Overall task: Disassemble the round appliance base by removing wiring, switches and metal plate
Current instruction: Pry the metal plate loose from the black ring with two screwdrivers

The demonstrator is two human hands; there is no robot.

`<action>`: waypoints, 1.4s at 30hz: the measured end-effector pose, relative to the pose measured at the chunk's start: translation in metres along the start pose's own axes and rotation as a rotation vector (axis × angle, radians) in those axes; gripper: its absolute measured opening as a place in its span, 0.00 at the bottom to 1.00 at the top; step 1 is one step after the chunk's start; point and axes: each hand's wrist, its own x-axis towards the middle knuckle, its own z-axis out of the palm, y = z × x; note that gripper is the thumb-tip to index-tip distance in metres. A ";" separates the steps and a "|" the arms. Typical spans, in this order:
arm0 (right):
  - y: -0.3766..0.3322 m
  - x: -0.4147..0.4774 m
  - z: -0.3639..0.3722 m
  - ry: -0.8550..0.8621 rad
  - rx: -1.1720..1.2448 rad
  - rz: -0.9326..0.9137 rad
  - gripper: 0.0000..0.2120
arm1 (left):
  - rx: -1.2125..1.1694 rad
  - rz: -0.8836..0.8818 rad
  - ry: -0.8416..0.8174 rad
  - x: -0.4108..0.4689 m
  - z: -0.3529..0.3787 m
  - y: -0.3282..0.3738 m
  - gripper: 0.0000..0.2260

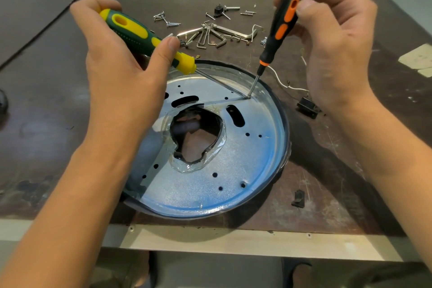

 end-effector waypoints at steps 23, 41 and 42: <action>-0.006 -0.001 0.003 -0.097 -0.059 -0.080 0.09 | -0.001 0.007 -0.007 -0.001 0.000 0.002 0.22; -0.002 0.001 0.000 -0.030 -0.007 0.002 0.13 | 0.011 0.012 0.001 0.000 0.001 0.001 0.21; -0.003 0.000 0.000 -0.025 0.004 0.014 0.13 | 0.011 0.011 0.001 0.000 0.001 0.001 0.21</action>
